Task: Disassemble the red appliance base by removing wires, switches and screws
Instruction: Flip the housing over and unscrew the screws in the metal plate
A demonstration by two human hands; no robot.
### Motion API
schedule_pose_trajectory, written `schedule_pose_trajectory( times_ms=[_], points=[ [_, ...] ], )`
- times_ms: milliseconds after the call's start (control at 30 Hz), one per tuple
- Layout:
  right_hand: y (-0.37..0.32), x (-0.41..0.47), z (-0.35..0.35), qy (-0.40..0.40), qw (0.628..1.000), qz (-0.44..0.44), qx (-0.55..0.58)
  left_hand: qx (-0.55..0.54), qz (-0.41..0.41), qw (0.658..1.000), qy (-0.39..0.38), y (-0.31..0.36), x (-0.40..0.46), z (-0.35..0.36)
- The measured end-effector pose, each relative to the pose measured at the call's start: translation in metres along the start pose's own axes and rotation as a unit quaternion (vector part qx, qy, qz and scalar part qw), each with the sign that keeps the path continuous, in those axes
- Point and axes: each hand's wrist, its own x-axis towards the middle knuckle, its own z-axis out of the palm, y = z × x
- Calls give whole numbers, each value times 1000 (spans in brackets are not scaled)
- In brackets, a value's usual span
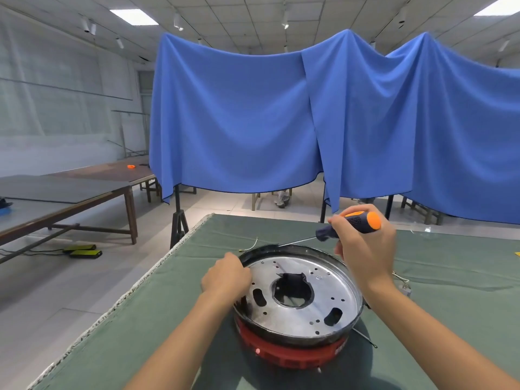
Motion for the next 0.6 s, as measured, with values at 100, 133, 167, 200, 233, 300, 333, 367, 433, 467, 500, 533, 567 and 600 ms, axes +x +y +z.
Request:
schedule_pose_trajectory(
  times_ms=[100, 133, 167, 200, 233, 300, 333, 367, 433, 467, 500, 533, 567, 600],
  points=[
    [-5, 7, 0, 0, 998, -34, -45, -45, 18, 999, -6, -3, 11, 14],
    [-5, 8, 0, -4, 997, -45, -62, -59, 25, 998, -2, -6, 13, 15],
    [-5, 10, 0, -8, 996, -54, -73, -70, 35, 997, 1, -9, 14, 16],
    [-4, 10, 1, -13, 995, -58, -75, -80, 46, 996, -1, -12, 13, 16],
    [-3, 10, 2, -15, 996, -58, -70, -94, 57, 994, -10, -15, 11, 16],
    [-2, 12, 5, -10, 996, -58, -61, -126, 88, 987, -40, -18, 8, 15],
    [-2, 12, 7, -6, 996, -63, -59, -135, 106, 984, -54, -19, 6, 15],
    [-3, 13, 9, -1, 996, -70, -58, -141, 120, 981, -62, -20, 5, 15],
    [-6, 17, 12, 6, 994, -84, -65, -154, 136, 976, -69, -20, 5, 15],
    [-7, 20, 13, 4, 994, -87, -69, -158, 141, 975, -71, -20, 5, 15],
    [-9, 22, 15, 1, 994, -87, -67, -161, 145, 974, -69, -20, 5, 15],
    [-9, 25, 16, 0, 994, -86, -63, -161, 150, 973, -67, -20, 5, 15],
    [-10, 27, 18, 0, 995, -85, -59, -162, 153, 973, -63, -20, 4, 16],
    [-11, 30, 19, 1, 995, -85, -58, -163, 155, 973, -59, -20, 4, 16]
  ],
)
